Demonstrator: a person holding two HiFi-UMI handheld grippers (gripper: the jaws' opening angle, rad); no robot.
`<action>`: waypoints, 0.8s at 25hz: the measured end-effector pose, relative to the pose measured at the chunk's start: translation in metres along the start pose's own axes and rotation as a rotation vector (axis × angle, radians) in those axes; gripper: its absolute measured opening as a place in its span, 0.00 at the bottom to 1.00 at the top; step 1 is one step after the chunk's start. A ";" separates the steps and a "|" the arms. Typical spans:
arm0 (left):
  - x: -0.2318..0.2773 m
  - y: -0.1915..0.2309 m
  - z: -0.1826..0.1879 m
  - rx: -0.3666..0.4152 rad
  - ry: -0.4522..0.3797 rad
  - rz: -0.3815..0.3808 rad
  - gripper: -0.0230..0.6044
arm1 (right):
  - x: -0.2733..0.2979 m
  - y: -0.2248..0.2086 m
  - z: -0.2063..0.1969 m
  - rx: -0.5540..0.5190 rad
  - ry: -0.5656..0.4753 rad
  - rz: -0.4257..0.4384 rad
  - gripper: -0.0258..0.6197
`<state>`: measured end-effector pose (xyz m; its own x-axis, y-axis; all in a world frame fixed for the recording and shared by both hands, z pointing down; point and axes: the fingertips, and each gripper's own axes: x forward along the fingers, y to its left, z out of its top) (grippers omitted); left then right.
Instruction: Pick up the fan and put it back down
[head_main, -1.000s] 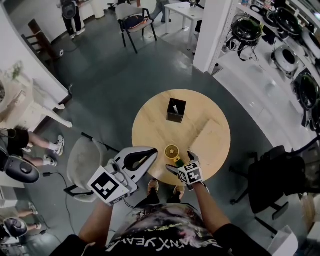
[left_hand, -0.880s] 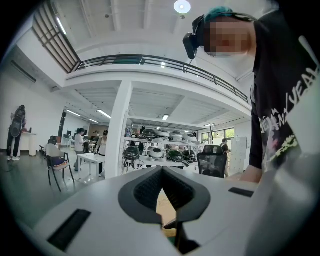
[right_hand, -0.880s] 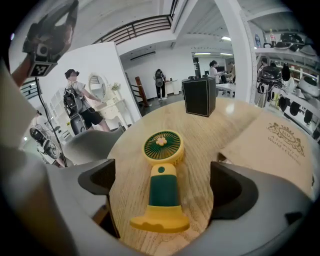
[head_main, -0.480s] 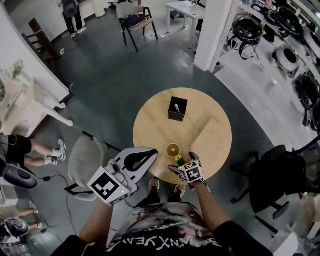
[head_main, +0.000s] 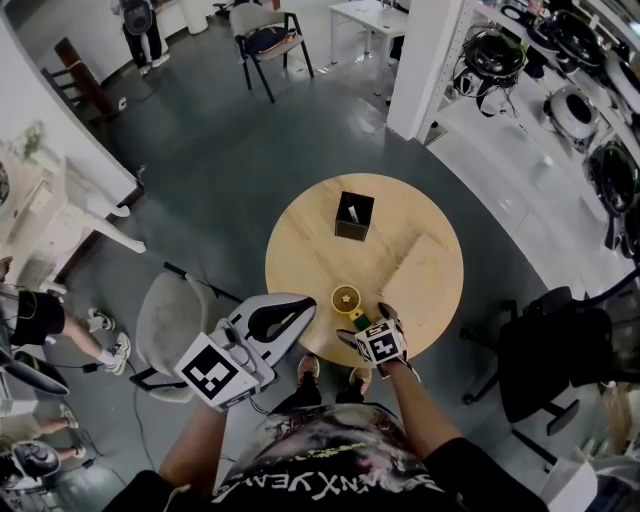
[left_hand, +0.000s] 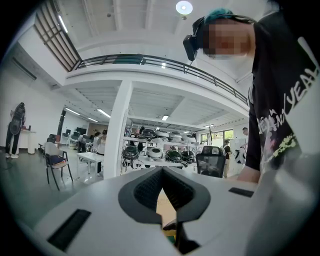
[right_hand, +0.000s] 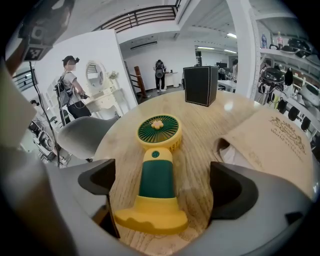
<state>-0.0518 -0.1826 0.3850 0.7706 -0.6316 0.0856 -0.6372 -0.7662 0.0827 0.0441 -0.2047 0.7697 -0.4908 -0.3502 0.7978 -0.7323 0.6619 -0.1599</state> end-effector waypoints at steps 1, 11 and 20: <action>0.001 0.000 0.000 -0.001 -0.002 -0.002 0.06 | 0.000 0.000 0.000 -0.004 0.002 -0.003 0.95; 0.002 -0.001 -0.004 0.000 0.002 -0.009 0.06 | 0.002 0.002 -0.007 -0.042 0.047 -0.059 0.95; -0.002 0.003 -0.004 -0.011 0.000 0.001 0.06 | 0.009 0.004 -0.007 -0.066 0.049 -0.078 0.95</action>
<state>-0.0555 -0.1827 0.3888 0.7699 -0.6325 0.0854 -0.6382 -0.7642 0.0937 0.0402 -0.2009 0.7805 -0.4088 -0.3709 0.8338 -0.7337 0.6770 -0.0586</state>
